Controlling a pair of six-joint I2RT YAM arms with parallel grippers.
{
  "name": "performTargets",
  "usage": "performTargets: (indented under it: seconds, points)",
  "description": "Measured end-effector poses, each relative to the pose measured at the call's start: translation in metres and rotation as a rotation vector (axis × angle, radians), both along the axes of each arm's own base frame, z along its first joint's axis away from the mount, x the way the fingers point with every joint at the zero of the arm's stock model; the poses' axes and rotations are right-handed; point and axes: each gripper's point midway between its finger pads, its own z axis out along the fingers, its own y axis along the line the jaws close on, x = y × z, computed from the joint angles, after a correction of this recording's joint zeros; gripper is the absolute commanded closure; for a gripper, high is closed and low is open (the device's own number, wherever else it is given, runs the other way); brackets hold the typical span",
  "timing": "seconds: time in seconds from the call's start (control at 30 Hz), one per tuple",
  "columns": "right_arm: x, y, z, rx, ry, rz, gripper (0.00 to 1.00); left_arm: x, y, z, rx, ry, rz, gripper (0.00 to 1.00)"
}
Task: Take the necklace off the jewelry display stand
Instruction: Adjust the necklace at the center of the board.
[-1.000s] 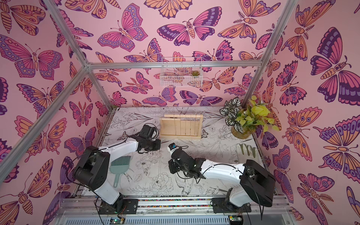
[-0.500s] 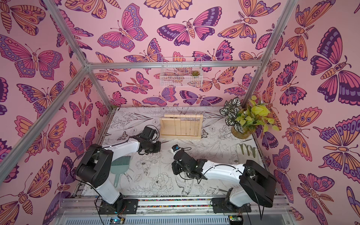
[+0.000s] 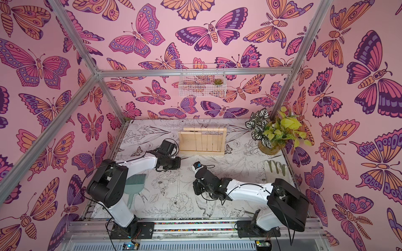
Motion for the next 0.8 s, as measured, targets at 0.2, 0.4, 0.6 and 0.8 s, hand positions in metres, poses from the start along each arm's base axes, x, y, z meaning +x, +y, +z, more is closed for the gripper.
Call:
performTargets:
  seconds: [0.2,0.4,0.6,0.8]
  points:
    - [-0.001,-0.002,-0.003,-0.001,0.003,-0.003,1.0,-0.005,-0.002,-0.013,0.003,0.039,-0.01,1.0]
    - [0.0,-0.003,-0.004,0.003,0.007,-0.014,1.0,-0.005,-0.002,-0.014,0.006,0.04,-0.01,1.0]
    - [0.001,-0.004,-0.005,0.005,0.01,-0.018,1.0,-0.003,-0.001,-0.013,0.013,0.034,-0.007,1.0]
    - [0.001,-0.004,-0.005,0.007,0.009,-0.018,1.0,0.006,-0.002,-0.011,0.022,0.017,-0.003,1.0]
